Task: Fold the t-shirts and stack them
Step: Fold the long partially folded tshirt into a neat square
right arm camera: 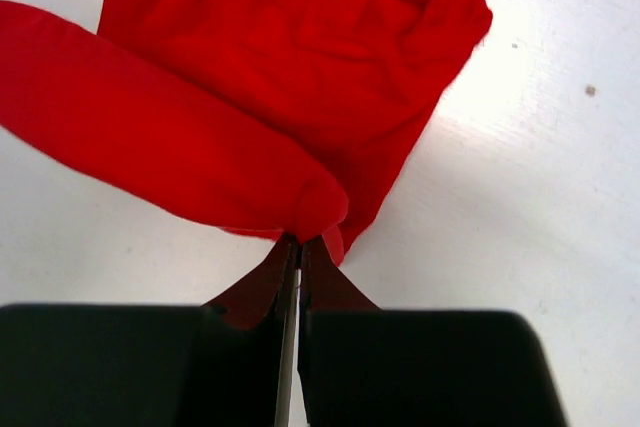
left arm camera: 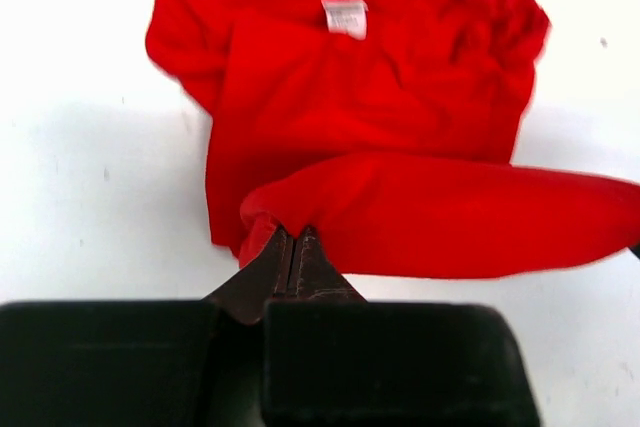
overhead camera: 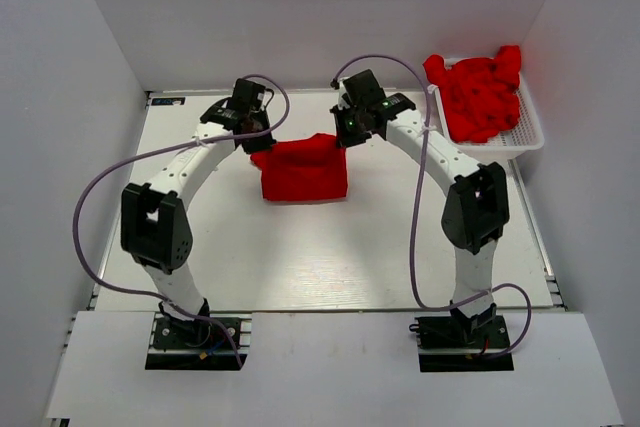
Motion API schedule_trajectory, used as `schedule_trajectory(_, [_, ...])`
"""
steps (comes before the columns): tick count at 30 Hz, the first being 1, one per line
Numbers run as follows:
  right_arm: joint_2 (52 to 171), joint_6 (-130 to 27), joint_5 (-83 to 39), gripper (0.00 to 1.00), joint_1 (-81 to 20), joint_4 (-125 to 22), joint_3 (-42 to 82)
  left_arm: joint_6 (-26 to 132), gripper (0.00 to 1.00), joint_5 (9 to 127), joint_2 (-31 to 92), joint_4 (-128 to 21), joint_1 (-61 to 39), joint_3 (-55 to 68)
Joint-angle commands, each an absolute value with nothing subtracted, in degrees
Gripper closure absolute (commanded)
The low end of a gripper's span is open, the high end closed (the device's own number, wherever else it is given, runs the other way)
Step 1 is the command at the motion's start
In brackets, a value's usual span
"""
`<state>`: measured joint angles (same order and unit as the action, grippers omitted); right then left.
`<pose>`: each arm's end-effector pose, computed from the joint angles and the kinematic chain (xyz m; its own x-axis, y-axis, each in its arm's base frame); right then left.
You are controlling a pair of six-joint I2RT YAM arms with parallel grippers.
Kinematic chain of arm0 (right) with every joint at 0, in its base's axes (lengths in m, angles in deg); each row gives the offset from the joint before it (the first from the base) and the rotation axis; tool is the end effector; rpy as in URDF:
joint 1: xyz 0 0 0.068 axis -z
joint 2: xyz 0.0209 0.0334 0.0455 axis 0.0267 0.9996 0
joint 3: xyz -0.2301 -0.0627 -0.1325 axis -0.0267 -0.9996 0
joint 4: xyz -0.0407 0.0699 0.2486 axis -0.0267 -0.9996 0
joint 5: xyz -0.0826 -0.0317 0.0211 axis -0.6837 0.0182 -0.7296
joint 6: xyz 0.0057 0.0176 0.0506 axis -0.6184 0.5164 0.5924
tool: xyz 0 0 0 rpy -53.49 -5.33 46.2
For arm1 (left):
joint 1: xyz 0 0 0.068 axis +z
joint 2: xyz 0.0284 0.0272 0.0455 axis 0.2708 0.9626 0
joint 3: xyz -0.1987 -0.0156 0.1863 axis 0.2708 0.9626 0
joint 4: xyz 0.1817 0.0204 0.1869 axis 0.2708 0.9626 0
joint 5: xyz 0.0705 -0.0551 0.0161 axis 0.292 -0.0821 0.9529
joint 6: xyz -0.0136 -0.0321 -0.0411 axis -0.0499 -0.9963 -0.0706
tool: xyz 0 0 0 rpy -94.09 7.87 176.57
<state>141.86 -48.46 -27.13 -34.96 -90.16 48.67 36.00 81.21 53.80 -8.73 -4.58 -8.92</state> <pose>0.3694 0.2460 0.3079 -0.6952 -0.2549 -0.6721 -0.4671 0.8709 0.1529 0.3540 -0.1279 0.2990 -0.8080 -0.2150 -0.5486 -0.1029 0.9682 -0.2279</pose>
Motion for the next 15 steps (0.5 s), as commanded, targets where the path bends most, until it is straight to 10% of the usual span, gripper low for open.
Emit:
schedule_trajectory(1, [144.9, -49.8, -24.1, 1.00, -33.5, -90.8, 53.3, 36.7, 1.00, 83.0, 57.4, -10.3, -3.1, -12.8])
schedule_trajectory(15, [158.8, -50.1, -17.7, 1.00, -29.1, -81.1, 61.5, 38.0, 1.00, 82.8, 73.5, -13.7, -0.3, -24.0])
